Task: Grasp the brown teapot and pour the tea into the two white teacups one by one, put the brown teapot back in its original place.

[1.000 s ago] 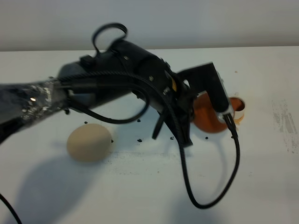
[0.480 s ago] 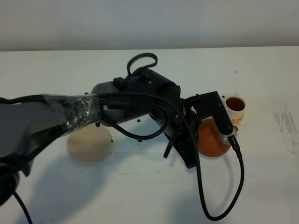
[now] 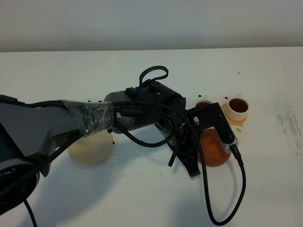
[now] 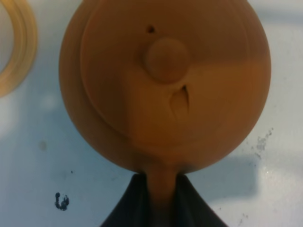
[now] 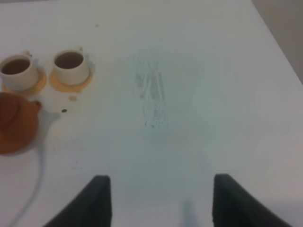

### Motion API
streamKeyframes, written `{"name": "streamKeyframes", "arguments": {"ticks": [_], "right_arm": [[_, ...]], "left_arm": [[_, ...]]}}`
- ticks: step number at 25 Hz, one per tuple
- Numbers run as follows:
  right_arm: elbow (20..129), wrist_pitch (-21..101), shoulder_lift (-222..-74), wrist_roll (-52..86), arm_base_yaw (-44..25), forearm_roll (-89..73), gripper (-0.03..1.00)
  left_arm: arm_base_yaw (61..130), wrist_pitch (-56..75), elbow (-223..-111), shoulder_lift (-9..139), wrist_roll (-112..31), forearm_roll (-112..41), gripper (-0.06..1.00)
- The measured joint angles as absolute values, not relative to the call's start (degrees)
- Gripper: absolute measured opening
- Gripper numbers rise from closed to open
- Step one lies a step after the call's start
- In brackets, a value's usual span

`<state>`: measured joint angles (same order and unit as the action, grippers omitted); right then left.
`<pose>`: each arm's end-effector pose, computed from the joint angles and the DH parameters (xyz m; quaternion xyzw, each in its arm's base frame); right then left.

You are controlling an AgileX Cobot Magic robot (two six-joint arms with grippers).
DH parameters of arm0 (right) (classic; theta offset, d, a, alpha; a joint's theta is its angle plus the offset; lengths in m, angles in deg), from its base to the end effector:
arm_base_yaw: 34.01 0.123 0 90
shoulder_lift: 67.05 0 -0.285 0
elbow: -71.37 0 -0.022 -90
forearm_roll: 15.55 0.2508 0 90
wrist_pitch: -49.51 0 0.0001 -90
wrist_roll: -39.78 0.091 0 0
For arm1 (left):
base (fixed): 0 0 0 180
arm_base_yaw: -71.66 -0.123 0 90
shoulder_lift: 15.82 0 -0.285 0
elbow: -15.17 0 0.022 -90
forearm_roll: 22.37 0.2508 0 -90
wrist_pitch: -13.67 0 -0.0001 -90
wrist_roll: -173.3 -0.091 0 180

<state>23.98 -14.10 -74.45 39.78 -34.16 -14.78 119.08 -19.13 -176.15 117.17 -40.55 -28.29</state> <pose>-0.0104 0.0011 0.2789 0.0006 0.8589 0.0060 0.5120 0.3065 -0.3411 0.1366 0.6069 0.7627 -0.0627 0.2148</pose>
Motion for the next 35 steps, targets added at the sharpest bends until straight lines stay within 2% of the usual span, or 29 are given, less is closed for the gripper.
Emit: {"name": "streamKeyframes", "arguments": {"ticks": [5,10,24,35], "right_arm": [[24.0,-14.1,-74.4,39.8,-34.2,-14.8,0.46],[24.0,-14.1,-74.4,39.8,-34.2,-14.8,0.46],[24.0,-14.1,-74.4,39.8,-34.2,-14.8,0.46],[24.0,-14.1,-74.4,39.8,-34.2,-14.8,0.46]], "left_arm": [[118.9,-20.6,-175.6,112.2,-40.2,-27.2,0.08],[116.1,-20.5,-169.2,104.1,-39.9,-27.2,0.08],[96.4,-22.2,-148.9,84.7,-28.7,-26.3,0.08],[88.7,-23.4,-140.4,81.9,-25.0,-27.0,0.08]]}}
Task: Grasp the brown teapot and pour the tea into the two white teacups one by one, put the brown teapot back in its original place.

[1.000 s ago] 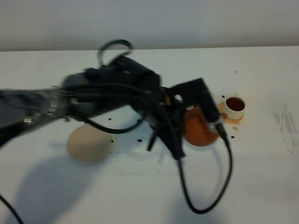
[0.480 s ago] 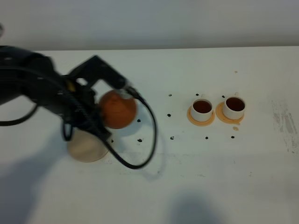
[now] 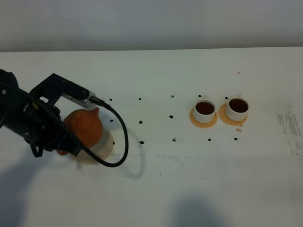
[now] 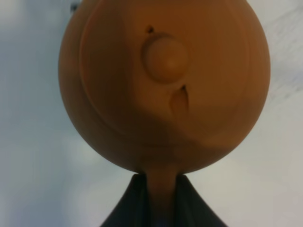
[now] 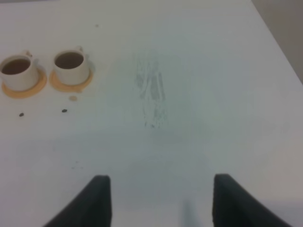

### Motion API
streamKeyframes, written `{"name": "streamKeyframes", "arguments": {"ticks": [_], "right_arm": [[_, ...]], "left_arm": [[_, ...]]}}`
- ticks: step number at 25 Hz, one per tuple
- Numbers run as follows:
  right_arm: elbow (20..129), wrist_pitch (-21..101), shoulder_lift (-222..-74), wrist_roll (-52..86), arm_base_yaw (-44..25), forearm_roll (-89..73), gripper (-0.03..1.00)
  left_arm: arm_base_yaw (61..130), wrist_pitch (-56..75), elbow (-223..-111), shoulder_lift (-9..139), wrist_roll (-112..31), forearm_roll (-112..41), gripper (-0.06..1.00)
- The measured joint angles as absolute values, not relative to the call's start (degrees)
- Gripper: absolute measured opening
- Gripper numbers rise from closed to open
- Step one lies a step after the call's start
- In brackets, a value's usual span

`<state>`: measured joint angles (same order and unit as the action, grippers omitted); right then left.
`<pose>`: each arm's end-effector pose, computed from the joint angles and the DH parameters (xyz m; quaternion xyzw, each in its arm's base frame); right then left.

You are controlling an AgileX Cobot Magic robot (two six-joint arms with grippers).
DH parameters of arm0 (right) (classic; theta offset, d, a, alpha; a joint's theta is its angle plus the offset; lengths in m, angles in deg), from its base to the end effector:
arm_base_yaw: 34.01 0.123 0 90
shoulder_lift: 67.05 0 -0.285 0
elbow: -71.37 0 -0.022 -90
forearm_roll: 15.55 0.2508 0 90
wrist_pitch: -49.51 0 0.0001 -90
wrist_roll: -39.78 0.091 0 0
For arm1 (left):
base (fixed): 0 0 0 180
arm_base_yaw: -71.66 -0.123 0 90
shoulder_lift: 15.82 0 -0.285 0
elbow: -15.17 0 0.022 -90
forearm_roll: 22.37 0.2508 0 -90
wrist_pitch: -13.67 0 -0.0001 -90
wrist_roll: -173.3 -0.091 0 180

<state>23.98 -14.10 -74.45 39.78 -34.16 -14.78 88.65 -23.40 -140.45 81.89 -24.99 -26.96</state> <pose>-0.0104 0.0011 0.2789 0.0006 0.8589 0.0060 0.5120 0.2806 -0.0903 0.2059 0.2720 0.9447 -0.0275 0.1810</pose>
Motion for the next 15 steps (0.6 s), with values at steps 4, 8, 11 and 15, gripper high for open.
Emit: {"name": "streamKeyframes", "arguments": {"ticks": [4,8,11,15], "right_arm": [[24.0,-14.1,-74.4,39.8,-34.2,-14.8,0.46],[24.0,-14.1,-74.4,39.8,-34.2,-14.8,0.46],[24.0,-14.1,-74.4,39.8,-34.2,-14.8,0.46],[24.0,-14.1,-74.4,39.8,-34.2,-14.8,0.46]], "left_arm": [[87.4,-22.6,-138.5,81.9,-24.6,-27.0,0.08],[87.0,-22.4,-137.7,81.9,-23.7,-27.0,0.08],[87.0,-21.4,-137.7,82.3,-23.6,-27.0,0.08],[87.0,-19.8,-137.7,84.3,-23.6,-27.0,0.08]]}}
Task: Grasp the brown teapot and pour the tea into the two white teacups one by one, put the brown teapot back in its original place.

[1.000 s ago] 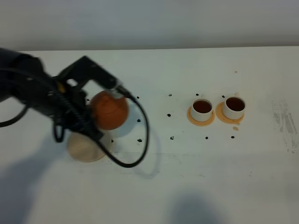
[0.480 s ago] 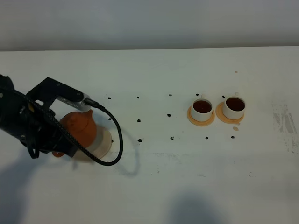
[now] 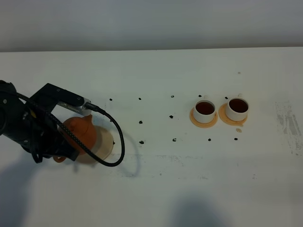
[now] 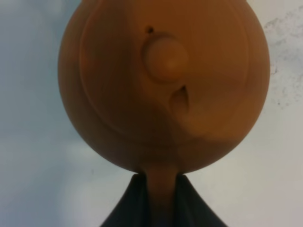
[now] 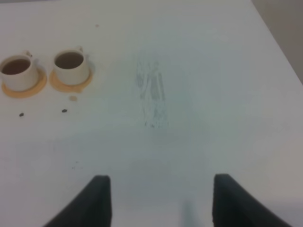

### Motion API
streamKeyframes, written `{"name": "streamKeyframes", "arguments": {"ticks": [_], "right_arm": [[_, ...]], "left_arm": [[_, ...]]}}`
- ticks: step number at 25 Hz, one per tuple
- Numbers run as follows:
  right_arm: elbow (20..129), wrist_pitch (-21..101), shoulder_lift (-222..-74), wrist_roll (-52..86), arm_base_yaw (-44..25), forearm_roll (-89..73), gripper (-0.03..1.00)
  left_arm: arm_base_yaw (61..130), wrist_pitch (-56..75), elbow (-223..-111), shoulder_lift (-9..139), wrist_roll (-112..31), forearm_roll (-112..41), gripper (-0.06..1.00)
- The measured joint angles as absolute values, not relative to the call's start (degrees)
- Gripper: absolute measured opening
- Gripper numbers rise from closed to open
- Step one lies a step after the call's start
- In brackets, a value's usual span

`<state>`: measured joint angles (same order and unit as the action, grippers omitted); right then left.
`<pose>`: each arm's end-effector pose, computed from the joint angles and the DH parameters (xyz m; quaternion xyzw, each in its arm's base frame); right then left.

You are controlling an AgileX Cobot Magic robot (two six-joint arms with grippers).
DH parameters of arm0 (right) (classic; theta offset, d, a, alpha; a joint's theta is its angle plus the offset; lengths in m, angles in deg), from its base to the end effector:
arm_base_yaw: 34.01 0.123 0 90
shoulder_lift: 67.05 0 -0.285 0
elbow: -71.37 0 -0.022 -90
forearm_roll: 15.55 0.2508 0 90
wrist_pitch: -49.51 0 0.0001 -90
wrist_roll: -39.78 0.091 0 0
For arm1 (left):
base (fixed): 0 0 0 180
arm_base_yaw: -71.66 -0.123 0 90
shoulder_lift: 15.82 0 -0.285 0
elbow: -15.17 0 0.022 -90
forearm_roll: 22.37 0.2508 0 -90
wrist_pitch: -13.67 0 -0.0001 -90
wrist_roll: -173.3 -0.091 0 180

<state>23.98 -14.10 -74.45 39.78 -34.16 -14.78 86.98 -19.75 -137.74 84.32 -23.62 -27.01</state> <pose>-0.0104 0.0011 0.2789 0.0006 0.8589 0.0060 0.5120 0.2818 -0.0814 0.1836 0.2451 0.9544 -0.0253 0.1683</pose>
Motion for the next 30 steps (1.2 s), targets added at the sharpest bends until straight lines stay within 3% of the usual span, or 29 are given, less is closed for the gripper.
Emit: {"name": "streamKeyframes", "arguments": {"ticks": [30], "right_arm": [[24.0,-14.1,-74.4,39.8,-34.2,-14.8,0.46]], "left_arm": [[88.3,-15.4,-137.7,90.1,-24.6,-27.6,0.08]]}}
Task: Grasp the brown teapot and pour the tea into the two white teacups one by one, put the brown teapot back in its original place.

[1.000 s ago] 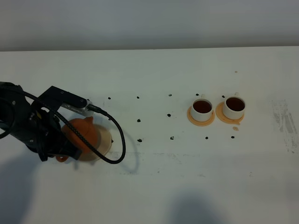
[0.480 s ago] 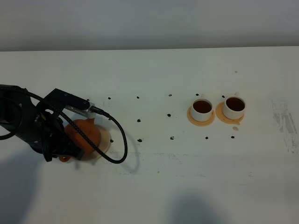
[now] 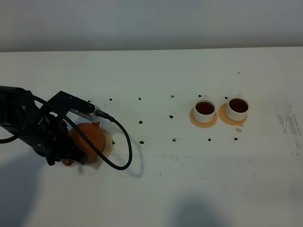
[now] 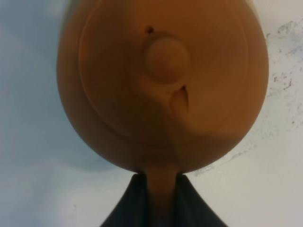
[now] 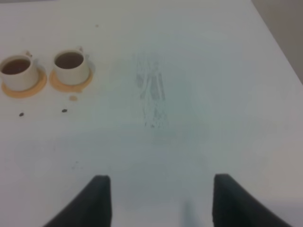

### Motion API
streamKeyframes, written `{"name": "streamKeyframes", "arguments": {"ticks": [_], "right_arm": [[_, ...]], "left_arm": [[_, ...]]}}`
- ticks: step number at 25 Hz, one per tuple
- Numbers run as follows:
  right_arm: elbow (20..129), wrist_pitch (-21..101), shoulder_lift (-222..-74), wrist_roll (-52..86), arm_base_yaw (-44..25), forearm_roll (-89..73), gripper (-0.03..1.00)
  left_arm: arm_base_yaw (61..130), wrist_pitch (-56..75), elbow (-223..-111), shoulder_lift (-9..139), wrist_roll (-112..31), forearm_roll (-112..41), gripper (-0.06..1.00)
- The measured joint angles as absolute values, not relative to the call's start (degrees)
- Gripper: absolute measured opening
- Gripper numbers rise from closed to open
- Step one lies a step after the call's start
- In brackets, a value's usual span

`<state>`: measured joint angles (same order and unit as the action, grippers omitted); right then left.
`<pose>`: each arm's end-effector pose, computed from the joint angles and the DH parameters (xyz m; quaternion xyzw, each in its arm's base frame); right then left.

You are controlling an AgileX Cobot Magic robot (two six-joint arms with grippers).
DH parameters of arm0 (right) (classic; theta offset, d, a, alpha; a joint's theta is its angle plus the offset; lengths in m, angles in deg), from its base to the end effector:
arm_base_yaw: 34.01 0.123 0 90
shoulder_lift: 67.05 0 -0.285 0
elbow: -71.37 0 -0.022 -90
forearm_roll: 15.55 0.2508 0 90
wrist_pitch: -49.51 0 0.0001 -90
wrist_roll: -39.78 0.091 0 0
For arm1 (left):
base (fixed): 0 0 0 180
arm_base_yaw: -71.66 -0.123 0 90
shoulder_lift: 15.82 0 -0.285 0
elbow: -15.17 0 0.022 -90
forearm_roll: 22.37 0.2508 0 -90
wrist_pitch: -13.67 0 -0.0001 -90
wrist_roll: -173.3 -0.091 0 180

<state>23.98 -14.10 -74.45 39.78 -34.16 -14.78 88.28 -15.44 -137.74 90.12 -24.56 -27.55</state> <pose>-0.0104 0.0011 0.2789 0.0006 0.8589 0.0060 0.5120 0.2907 -0.0909 0.1555 0.2585 0.9531 -0.0262 0.1554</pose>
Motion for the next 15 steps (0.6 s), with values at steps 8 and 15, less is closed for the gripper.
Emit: {"name": "streamKeyframes", "arguments": {"ticks": [8,15], "right_arm": [[24.0,-14.1,-74.4,39.8,-34.2,-14.8,0.46],[24.0,-14.1,-74.4,39.8,-34.2,-14.8,0.46]], "left_arm": [[88.3,-16.4,-137.7,89.8,-24.9,-27.9,0.08],[88.3,-16.3,-137.7,89.6,-25.1,-27.7,0.08]]}}
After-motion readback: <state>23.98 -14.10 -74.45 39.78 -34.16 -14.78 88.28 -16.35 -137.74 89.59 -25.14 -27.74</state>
